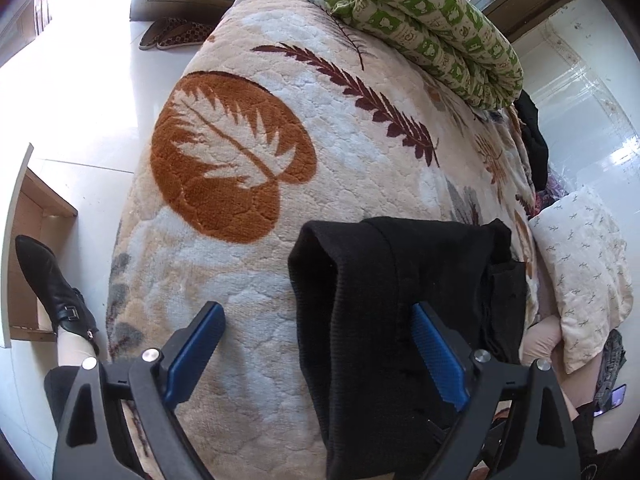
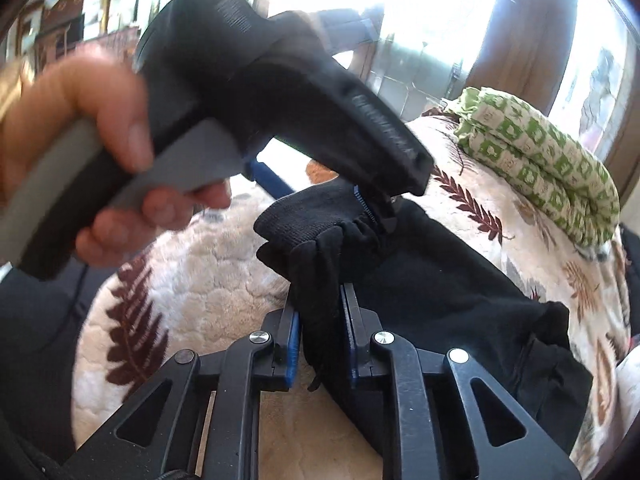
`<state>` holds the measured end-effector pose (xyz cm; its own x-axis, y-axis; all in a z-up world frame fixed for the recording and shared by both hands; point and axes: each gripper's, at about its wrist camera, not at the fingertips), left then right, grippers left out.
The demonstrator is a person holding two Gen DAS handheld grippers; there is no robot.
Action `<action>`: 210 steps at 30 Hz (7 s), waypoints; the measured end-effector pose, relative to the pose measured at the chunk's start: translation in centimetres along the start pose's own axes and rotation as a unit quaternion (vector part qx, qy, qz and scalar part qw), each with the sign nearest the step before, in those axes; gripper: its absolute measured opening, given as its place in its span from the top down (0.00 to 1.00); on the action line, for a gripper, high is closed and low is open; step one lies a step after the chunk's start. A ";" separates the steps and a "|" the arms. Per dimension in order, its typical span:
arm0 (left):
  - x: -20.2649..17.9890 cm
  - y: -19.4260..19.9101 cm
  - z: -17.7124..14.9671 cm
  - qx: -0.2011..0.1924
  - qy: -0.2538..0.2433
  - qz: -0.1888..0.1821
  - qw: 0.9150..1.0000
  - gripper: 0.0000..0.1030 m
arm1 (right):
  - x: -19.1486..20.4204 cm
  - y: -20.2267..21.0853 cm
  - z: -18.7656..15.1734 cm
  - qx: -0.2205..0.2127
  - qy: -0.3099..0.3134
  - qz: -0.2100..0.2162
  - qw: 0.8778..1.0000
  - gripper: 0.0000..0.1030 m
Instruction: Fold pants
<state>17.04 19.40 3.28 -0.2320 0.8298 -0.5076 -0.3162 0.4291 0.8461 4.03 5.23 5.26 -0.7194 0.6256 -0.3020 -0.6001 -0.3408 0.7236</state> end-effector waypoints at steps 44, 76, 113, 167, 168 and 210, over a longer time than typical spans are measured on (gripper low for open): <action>-21.3 0.6 -6.3 -0.028 -0.142 0.002 0.989 0.76 | -11.0 10.8 -9.8 -0.068 -0.322 0.035 0.944 0.85; -27.5 -3.4 -8.2 -0.039 -0.200 0.031 0.979 0.24 | -17.6 11.2 -23.1 0.012 -0.551 -0.026 0.834 0.46; -20.1 -5.6 -5.1 -0.065 -0.144 0.042 0.986 0.26 | -26.4 9.2 -19.9 0.006 -0.452 0.000 0.892 0.54; -16.1 -3.2 -12.3 -0.083 -0.130 0.037 0.987 0.17 | -20.7 9.5 -22.9 0.064 -0.437 -0.013 0.897 0.33; -16.0 -3.2 -12.1 -0.086 -0.126 0.042 0.987 0.17 | -20.8 9.6 -22.9 0.061 -0.439 -0.011 0.896 0.33; -16.9 -2.0 -12.9 -0.103 -0.144 0.062 0.982 0.02 | -19.3 11.0 -21.6 0.059 -0.413 -0.030 0.908 0.11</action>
<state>9.76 -0.08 8.11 -0.0200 0.9503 -0.3105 -0.4881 0.2618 0.8326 3.72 -25.73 5.59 -0.1485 0.9704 0.1904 -0.5533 -0.2411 0.7973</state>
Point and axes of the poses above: each gripper's, at about its wrist camera, not at the fingertips, and y roughly against the way its jaws point, x to its left, z to its top, and after that the axes turned 13 degrees about y, right-handed
